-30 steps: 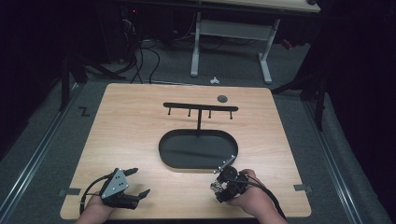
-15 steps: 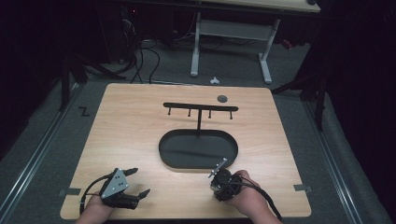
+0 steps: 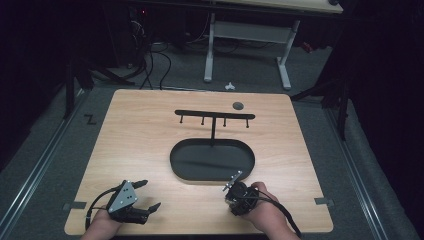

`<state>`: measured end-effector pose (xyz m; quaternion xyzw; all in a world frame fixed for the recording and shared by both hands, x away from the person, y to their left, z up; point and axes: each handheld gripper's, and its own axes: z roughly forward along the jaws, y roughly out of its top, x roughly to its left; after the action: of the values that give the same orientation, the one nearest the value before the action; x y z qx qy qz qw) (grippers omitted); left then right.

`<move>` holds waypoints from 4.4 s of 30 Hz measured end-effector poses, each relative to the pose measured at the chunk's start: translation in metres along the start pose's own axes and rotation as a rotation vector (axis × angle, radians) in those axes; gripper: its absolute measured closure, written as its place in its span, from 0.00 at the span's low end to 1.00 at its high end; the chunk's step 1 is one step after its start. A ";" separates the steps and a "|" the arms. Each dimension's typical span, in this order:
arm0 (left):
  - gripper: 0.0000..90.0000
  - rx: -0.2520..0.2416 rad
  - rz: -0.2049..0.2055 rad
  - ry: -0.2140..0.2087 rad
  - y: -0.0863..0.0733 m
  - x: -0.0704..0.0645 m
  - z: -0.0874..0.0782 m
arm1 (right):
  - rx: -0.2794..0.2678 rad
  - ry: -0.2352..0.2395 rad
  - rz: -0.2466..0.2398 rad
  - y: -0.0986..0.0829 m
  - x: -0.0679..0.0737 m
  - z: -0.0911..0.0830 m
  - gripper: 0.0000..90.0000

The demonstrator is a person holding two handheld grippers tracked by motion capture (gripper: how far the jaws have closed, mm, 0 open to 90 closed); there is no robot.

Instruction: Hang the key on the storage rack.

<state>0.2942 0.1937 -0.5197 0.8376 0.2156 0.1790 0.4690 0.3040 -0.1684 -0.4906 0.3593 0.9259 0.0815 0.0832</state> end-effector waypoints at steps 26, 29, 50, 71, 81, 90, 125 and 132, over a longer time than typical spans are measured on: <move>0.17 -0.002 -0.002 0.000 0.000 0.000 0.000 | 0.014 0.076 0.037 0.006 -0.002 -0.001 0.77; 0.17 -0.001 -0.002 0.000 0.000 0.000 0.000 | 0.006 0.076 0.049 0.006 -0.003 -0.004 0.77; 0.17 0.000 -0.001 -0.001 0.000 0.000 0.000 | 0.010 0.051 0.072 0.003 -0.008 -0.002 0.78; 0.17 0.001 0.000 -0.002 0.000 0.000 0.000 | 0.043 -0.065 0.013 0.005 -0.001 0.000 0.73; 0.17 0.001 -0.001 -0.002 0.000 0.000 0.000 | 0.006 -0.039 0.041 0.004 -0.006 -0.005 0.89; 0.17 0.001 -0.001 -0.002 0.000 0.000 0.000 | 0.003 -0.046 0.069 0.004 -0.009 -0.006 0.85; 0.17 0.003 0.004 -0.004 0.000 0.000 0.000 | 0.011 0.041 0.116 0.006 -0.014 0.003 0.94; 0.17 0.003 0.000 -0.004 0.000 0.000 0.001 | 0.001 0.058 0.122 0.006 -0.016 0.001 0.94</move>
<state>0.2945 0.1934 -0.5200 0.8386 0.2149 0.1772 0.4682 0.3201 -0.1747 -0.4887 0.4128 0.9042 0.0965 0.0513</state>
